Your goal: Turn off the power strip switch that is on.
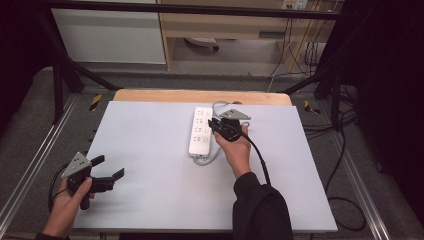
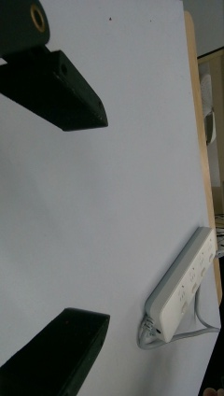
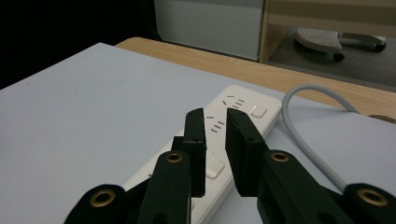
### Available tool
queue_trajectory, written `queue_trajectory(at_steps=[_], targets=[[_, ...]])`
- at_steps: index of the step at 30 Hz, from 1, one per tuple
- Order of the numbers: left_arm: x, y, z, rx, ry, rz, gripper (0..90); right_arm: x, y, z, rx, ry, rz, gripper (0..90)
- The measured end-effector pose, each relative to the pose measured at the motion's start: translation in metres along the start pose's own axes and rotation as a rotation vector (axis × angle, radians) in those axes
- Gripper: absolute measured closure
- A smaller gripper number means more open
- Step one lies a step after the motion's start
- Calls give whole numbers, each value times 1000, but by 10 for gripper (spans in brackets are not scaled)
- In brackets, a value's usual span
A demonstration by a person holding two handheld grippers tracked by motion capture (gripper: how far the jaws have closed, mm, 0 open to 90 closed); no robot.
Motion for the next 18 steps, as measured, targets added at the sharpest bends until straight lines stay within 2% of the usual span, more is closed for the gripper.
queue_trajectory(at_steps=[14, 18], targets=[[-1, 0, 0, 2, 0, -4, 59, 4, 26, 14, -9, -31, -2, 543], [-1, 0, 0, 3, 0, -4, 60, 5, 33, 17, -14, -47, -6, 419]])
Point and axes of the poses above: each handheld gripper's, and its own axes: y roughly backward along the jaws, x roughly out of its top, z roughly to its right, the point moved 8 cm from there along -y, roughly forward along the jaws, and after that the axes turned 2 degrees about z, right-handed, at the moved point
